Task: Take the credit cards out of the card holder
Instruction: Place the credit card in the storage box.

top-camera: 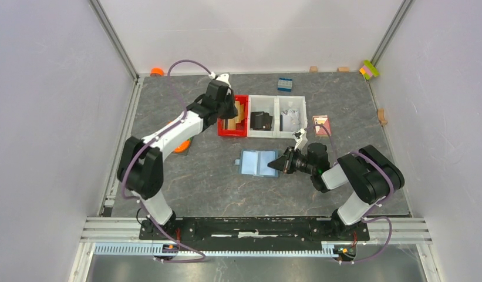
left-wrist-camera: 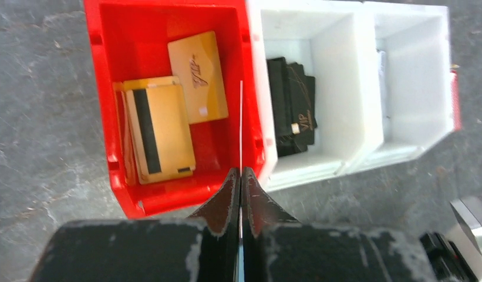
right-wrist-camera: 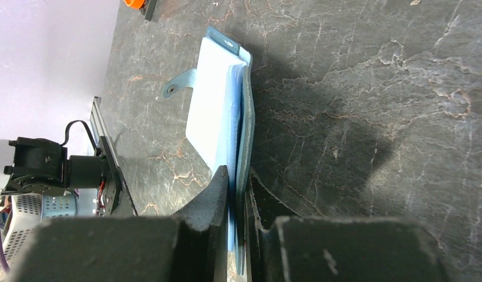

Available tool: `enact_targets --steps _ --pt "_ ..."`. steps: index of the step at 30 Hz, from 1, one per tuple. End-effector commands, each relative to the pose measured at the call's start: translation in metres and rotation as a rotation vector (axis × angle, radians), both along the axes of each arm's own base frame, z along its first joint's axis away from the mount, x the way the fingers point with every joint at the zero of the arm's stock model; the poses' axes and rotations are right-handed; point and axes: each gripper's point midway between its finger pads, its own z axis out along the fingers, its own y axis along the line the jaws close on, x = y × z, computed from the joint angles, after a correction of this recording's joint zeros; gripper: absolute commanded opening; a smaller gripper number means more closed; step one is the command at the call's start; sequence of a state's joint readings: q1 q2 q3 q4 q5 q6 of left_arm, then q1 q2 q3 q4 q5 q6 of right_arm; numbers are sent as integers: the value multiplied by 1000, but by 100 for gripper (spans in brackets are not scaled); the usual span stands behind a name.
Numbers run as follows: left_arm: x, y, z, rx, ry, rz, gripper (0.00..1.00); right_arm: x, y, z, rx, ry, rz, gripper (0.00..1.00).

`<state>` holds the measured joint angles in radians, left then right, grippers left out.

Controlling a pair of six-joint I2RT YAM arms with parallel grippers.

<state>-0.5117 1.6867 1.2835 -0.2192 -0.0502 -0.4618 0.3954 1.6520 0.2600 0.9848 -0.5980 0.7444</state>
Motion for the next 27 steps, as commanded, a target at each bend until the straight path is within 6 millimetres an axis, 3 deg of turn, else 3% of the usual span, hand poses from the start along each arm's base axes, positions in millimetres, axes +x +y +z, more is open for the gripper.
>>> enact_targets --steps 1,8,18,19,23,27 --pt "20 21 -8 172 37 22 2 6 7 19 41 -68 13 5" --pt "56 11 -36 226 138 -8 2 2 9 22 58 -67 22 5" --pt "86 20 -63 331 218 12 2 0 10 26 71 -70 25 5" --pt "88 25 -63 346 220 34 4 0 10 26 73 -70 26 5" --pt "89 38 -59 374 213 81 29 -2 10 27 81 -70 28 5" --pt "84 40 -43 360 193 98 43 -1 10 28 82 -74 28 5"
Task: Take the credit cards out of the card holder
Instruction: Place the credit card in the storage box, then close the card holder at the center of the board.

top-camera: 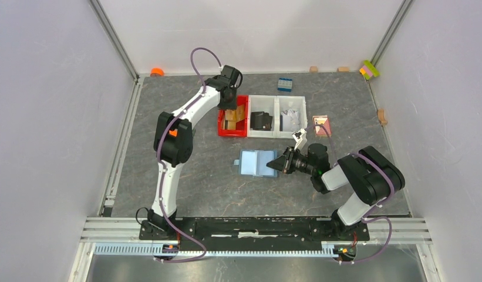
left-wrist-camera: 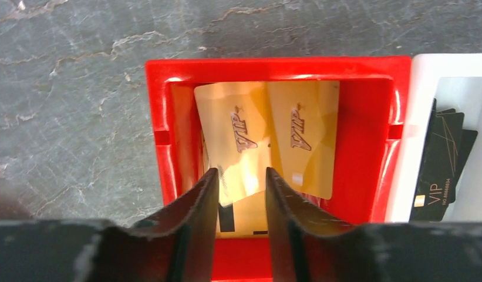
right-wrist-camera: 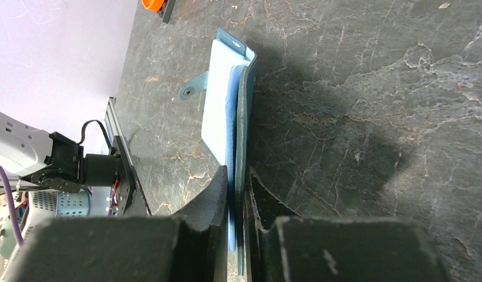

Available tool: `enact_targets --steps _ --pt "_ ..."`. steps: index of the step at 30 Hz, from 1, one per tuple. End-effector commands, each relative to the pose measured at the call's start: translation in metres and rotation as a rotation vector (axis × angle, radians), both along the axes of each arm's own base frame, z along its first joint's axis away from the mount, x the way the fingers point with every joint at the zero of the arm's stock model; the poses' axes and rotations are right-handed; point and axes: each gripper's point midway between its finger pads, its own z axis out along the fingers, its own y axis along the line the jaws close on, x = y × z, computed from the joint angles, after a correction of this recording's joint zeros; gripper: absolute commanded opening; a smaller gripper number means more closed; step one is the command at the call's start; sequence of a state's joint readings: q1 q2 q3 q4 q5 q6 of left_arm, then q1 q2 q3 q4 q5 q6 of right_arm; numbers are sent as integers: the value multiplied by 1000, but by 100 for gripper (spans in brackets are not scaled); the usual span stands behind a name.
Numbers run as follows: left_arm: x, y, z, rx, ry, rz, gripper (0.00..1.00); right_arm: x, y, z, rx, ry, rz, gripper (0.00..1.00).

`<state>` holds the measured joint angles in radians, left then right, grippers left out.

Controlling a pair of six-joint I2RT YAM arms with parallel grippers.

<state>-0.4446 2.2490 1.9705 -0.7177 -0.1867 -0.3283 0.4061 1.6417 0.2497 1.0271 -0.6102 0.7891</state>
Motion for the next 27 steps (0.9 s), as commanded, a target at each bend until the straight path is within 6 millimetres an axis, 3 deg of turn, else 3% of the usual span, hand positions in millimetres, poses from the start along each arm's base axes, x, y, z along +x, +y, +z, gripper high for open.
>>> enact_targets --steps 1,2,3,4,8,12,15,19,22,27 --pt "3 11 42 10 -79 23 46 2 5 18 39 -72 17 5" --pt "1 9 50 -2 -92 22 48 2 5 18 40 -72 18 5" --pt "0 7 56 -18 -104 19 48 19 12 35 62 -124 18 5" --pt "-2 4 62 -35 -113 14 49 3 5 18 38 -73 17 5" --pt "-17 -12 85 -67 -151 -20 50 3 5 18 36 -71 17 5" --pt "-55 -41 94 -109 -128 -118 58 4 5 17 31 -76 16 26" --pt "-92 -56 99 -127 -115 -186 63 8 0 11 -22 -80 2 34" --pt "-142 -70 91 -149 -124 -264 65 15 -9 -2 -121 -84 -31 39" --pt "-175 -73 69 -195 -83 -309 65 18 -14 -9 -172 -78 -42 39" --pt "-214 -79 35 -186 -6 -387 65 18 -11 -4 -165 -92 -20 42"
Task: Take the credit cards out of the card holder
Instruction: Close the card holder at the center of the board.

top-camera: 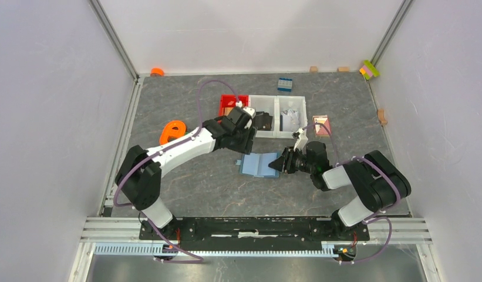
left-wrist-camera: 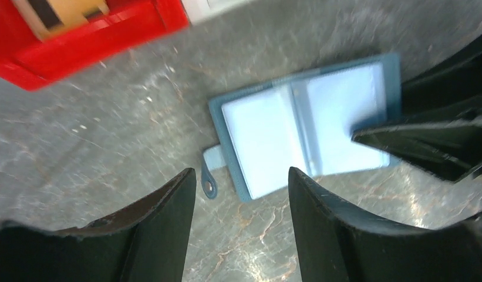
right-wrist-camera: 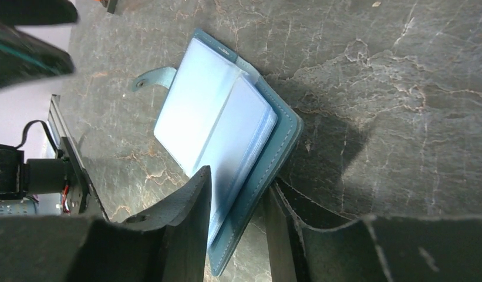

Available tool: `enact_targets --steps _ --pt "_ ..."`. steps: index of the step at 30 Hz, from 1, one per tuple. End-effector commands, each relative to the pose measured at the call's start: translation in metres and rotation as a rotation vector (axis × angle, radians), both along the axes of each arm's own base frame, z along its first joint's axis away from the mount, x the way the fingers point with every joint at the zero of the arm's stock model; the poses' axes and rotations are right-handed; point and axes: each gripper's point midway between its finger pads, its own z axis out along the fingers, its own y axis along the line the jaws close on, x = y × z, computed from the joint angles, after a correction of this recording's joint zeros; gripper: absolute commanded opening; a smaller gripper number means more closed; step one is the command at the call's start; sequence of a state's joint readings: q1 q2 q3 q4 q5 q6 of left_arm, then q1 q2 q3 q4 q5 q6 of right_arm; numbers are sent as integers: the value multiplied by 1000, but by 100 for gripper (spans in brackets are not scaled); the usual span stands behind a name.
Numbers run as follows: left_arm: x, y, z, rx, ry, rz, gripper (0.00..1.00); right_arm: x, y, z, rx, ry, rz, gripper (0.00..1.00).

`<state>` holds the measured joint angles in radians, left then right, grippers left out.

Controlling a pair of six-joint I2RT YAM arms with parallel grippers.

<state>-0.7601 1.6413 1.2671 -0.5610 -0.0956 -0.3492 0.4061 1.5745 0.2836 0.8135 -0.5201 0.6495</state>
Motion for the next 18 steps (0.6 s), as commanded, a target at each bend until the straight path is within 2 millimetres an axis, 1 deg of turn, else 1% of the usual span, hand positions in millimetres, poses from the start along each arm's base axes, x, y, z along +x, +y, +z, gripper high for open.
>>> enact_targets --steps 1,2,4,5,6,8,10,12,13,15,18 --pt "-19 -16 -10 -81 28 -52 65 9 1 11 -33 -70 20 42" --pt "-23 -14 -17 -79 35 -61 65 11 -1 10 -53 -73 11 43" --pt "-23 -2 -30 -43 9 -52 65 11 -3 11 -63 -80 5 42" --pt "-21 4 -35 -24 -7 -37 65 11 -3 12 -61 -79 6 42" --pt "-19 7 -36 -8 -13 -28 65 11 -2 13 -54 -76 10 41" --pt "-17 6 -35 -7 -16 -23 65 10 0 15 -46 -77 17 41" --pt "-13 9 -41 21 -17 -12 65 10 0 17 -47 -79 18 41" --pt "-11 16 -49 79 -6 10 65 10 0 19 -49 -85 18 41" --pt "-11 17 -55 93 8 11 65 9 0 21 -49 -90 19 41" --pt "-12 13 -67 98 47 1 64 9 1 22 -63 -100 22 41" --pt "-12 12 -85 146 102 -2 61 9 4 18 -116 -104 34 40"
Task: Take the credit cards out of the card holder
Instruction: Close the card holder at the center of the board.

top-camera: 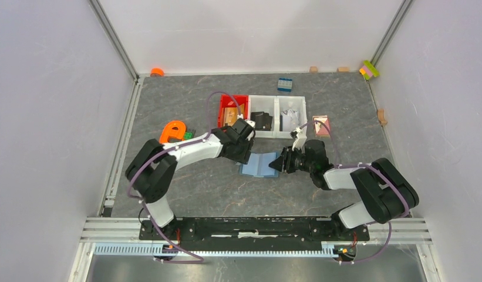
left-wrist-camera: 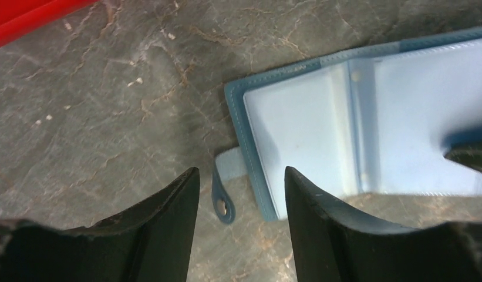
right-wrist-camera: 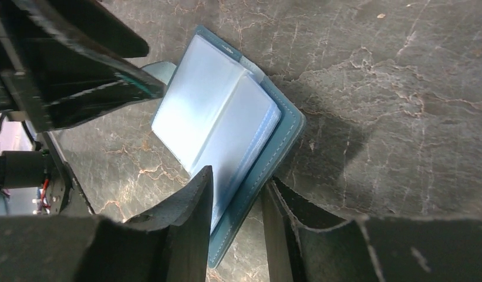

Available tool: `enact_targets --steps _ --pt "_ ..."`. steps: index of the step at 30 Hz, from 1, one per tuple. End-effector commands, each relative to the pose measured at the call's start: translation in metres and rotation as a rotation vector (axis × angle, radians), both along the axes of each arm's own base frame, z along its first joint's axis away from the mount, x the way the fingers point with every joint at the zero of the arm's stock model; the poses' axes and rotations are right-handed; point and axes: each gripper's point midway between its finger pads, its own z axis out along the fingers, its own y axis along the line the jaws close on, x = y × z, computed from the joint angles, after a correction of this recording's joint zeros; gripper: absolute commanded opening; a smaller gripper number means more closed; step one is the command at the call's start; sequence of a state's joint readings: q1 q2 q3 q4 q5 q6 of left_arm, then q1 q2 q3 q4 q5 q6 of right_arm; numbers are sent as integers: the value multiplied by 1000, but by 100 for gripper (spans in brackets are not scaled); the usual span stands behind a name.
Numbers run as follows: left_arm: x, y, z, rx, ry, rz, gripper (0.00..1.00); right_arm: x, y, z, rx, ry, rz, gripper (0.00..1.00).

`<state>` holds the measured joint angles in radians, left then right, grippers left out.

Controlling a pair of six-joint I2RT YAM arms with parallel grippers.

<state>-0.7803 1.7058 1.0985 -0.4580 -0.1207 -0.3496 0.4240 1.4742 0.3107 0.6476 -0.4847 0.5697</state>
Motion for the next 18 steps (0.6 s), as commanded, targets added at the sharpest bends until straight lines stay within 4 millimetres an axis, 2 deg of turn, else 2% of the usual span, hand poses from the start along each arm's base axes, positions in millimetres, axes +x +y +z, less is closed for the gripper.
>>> enact_targets --steps 1,5,10,13,18 --pt "11 -5 -17 50 34 6 60 12 8 11 -62 -75 21 40" --pt "4 -18 -29 -10 91 -19 55 16 7 0 -163 -70 21 40" --pt "-8 -36 -35 -105 171 -69 45 24 -1 -13 -304 -67 1 35" --pt "-13 -47 -32 -166 192 -91 37 28 -5 -16 -385 -76 -9 30" --pt "-14 -53 -19 -231 161 -108 34 34 -14 -25 -527 -77 -20 27"
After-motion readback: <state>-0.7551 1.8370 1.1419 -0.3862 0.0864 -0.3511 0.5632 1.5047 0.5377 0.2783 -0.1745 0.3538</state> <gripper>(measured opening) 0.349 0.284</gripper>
